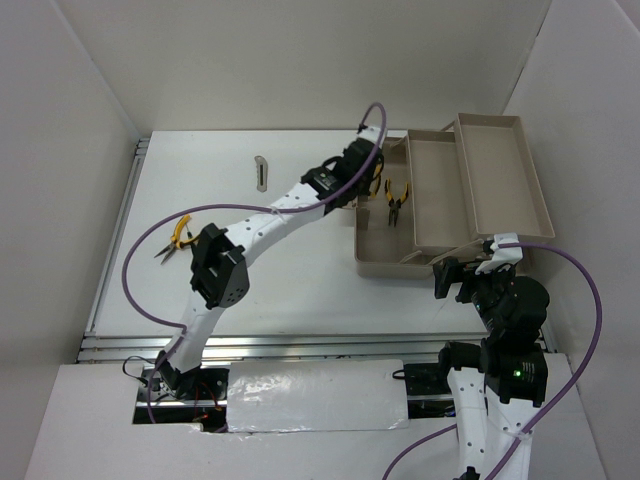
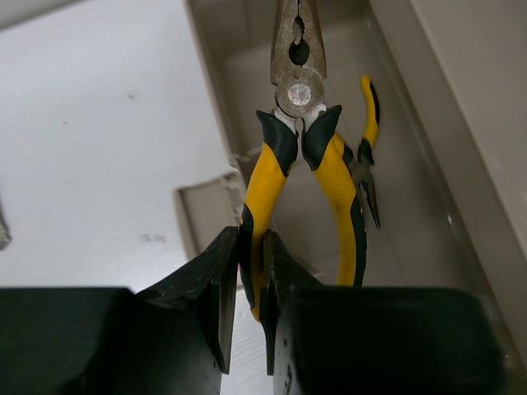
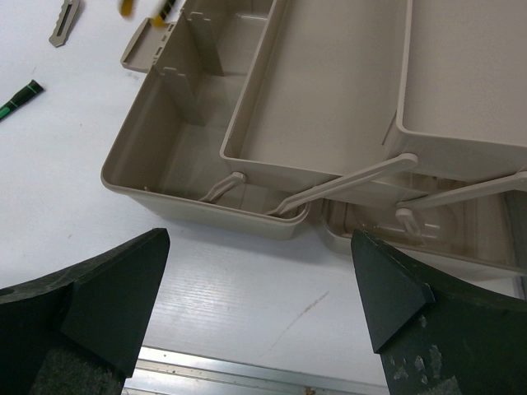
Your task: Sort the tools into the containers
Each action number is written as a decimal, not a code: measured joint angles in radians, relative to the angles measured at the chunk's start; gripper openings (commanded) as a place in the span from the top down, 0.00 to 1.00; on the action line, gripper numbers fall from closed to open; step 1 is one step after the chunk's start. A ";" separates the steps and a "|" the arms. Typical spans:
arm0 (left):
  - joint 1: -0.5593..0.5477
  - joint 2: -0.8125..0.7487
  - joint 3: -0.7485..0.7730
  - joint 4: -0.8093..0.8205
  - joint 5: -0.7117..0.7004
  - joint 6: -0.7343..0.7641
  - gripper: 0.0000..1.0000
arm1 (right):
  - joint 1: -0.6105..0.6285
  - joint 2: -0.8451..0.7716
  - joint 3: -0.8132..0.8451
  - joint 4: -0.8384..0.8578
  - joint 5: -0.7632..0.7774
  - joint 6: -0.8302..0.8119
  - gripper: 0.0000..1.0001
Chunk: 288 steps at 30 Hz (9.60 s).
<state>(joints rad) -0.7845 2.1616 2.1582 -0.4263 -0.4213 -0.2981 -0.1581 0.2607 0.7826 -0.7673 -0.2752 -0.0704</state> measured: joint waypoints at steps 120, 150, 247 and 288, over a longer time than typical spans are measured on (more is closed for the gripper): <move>0.304 -0.525 -0.574 0.074 0.682 -0.248 1.00 | 0.000 -0.010 -0.004 0.005 -0.027 -0.005 0.00; 0.113 -0.025 -0.245 0.398 0.552 -0.537 0.46 | 0.000 -0.010 -0.005 0.006 -0.010 -0.002 0.00; 0.690 -0.612 -0.862 -0.172 1.212 0.316 0.13 | 0.530 1.505 0.699 0.098 -0.038 -0.369 0.98; 0.692 -0.711 -0.982 -0.064 0.877 0.212 0.09 | 0.501 1.659 0.937 -0.050 0.396 0.034 0.46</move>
<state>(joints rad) -0.0929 1.4509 1.1763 -0.4900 0.4557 -0.0856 0.3431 1.9194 1.7191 -0.8173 0.1211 -0.0364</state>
